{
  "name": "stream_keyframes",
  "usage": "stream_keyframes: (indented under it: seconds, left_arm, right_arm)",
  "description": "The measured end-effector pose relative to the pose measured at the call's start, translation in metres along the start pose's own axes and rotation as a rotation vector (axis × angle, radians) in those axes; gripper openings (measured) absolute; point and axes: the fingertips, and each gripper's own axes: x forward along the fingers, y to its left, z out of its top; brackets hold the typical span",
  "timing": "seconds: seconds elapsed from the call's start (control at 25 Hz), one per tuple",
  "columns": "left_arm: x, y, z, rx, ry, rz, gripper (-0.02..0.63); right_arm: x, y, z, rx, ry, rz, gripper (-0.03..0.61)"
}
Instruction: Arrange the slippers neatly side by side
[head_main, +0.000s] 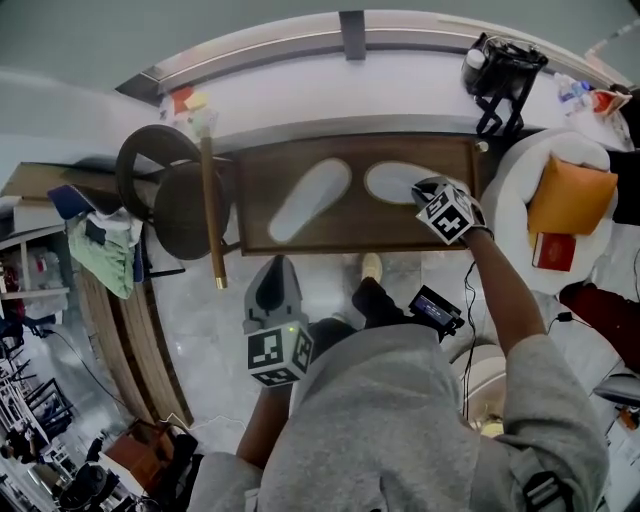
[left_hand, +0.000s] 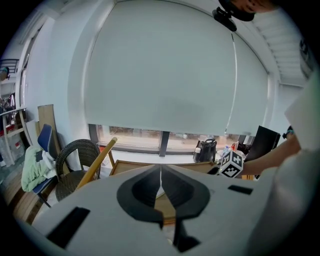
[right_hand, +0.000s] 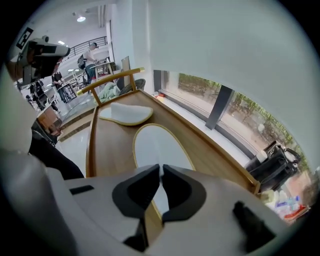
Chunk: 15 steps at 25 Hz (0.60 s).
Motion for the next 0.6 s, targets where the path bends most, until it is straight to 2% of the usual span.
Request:
stream_keyframes:
  seconds: [0.28, 0.6]
  left_arm:
    - [-0.007, -0.004, 0.001, 0.002, -0.029, -0.018, 0.020]
    - [-0.017, -0.005, 0.003, 0.008, -0.064, -0.035, 0.020]
  right_arm:
    - [-0.024, -0.003, 0.010, 0.126, -0.080, -0.042, 0.035]
    - [-0.054, 0.002, 0.027, 0.341, -0.160, -0.090, 0.035]
